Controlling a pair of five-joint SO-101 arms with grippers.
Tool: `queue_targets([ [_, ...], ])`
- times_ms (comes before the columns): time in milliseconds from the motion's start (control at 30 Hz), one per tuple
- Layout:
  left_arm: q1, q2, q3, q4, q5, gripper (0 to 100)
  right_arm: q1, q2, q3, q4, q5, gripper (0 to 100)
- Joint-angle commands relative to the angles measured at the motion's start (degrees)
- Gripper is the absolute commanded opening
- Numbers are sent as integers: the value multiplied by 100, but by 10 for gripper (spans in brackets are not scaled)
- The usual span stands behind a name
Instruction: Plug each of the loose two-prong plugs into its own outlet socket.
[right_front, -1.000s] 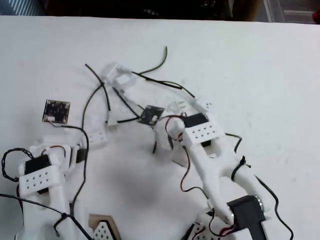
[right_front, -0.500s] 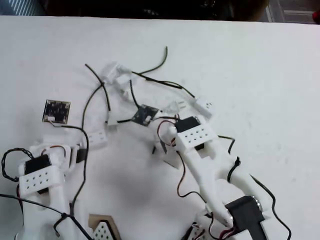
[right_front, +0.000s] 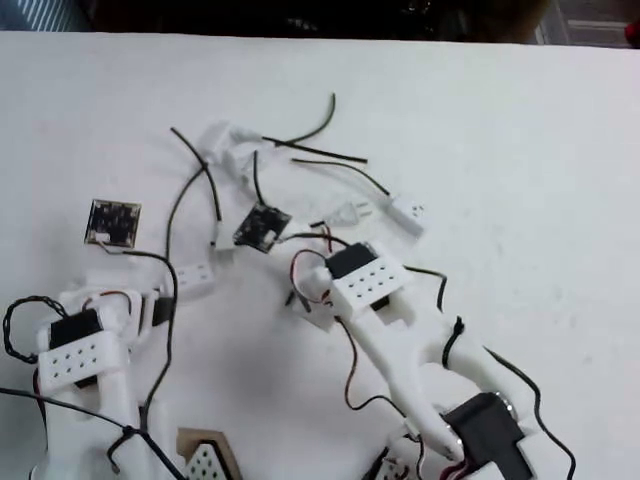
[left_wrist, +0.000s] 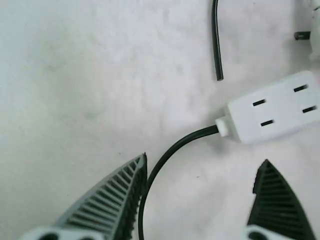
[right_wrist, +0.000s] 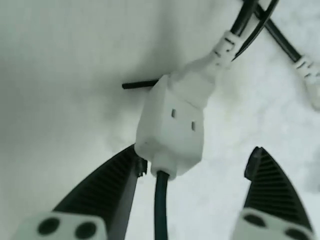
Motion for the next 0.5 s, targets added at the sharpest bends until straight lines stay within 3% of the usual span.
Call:
queue_targets([
  [0,-48,-101,-26,-105,-18,335,-40,330,-26,-312,-35,303],
  [167,-48,-101,-26,-105,-18,335,-13,699,-53,-567,-35,290],
  [300,-48,-101,-26,-105,-18,335,-57,549,-62,-567,35,197],
  [467,-48,-101,-26,-105,-18,335,-13,-66,-18,-514,738,63],
])
